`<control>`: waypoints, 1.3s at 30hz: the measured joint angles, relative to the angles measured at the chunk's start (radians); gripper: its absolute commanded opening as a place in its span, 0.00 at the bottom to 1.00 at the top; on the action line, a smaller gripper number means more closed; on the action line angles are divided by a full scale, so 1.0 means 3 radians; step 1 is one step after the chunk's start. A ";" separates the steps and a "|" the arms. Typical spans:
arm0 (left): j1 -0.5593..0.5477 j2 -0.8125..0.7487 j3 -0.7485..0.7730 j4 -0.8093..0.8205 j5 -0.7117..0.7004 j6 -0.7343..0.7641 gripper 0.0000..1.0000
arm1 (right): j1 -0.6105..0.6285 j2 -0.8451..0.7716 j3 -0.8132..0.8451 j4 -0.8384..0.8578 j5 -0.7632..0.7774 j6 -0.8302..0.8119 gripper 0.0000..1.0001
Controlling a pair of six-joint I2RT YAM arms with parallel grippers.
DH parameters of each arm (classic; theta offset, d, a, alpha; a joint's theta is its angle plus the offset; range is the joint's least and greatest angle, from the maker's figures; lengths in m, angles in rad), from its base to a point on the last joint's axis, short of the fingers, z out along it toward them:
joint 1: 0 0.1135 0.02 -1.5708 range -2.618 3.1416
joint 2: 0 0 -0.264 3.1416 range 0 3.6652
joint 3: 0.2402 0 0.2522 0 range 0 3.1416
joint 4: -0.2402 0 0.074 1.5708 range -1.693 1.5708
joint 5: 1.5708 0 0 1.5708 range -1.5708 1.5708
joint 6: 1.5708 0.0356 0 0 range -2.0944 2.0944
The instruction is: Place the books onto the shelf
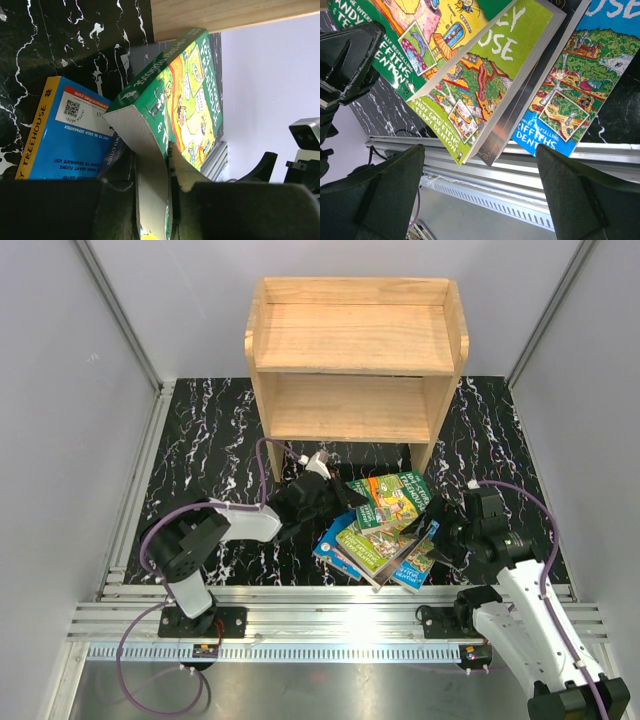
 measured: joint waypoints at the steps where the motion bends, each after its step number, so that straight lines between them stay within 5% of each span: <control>1: 0.0000 -0.0005 0.0000 -0.0010 0.0001 0.0003 0.00 | 0.0001 -0.0015 0.0000 0.0000 0.0010 0.0001 1.00; 6: -0.0055 -0.0282 0.0001 -0.0345 -0.0029 0.0106 0.00 | 0.0003 -0.0100 0.0000 0.0001 0.0032 0.0001 1.00; 22: -0.0472 -0.2548 -0.0347 -0.2440 -0.0585 0.0511 0.00 | 0.0006 -0.0276 0.0000 0.0006 0.0173 0.0015 1.00; 30: -0.0474 -0.2499 0.1275 -0.3384 -0.0857 0.1034 0.00 | 0.0006 -0.0431 0.0000 -0.0013 0.0196 0.0039 1.00; 39: -0.0477 -0.1701 0.3152 -0.3058 -0.0865 0.1442 0.00 | 0.0006 -0.0546 0.0000 -0.0057 0.0216 0.0042 1.00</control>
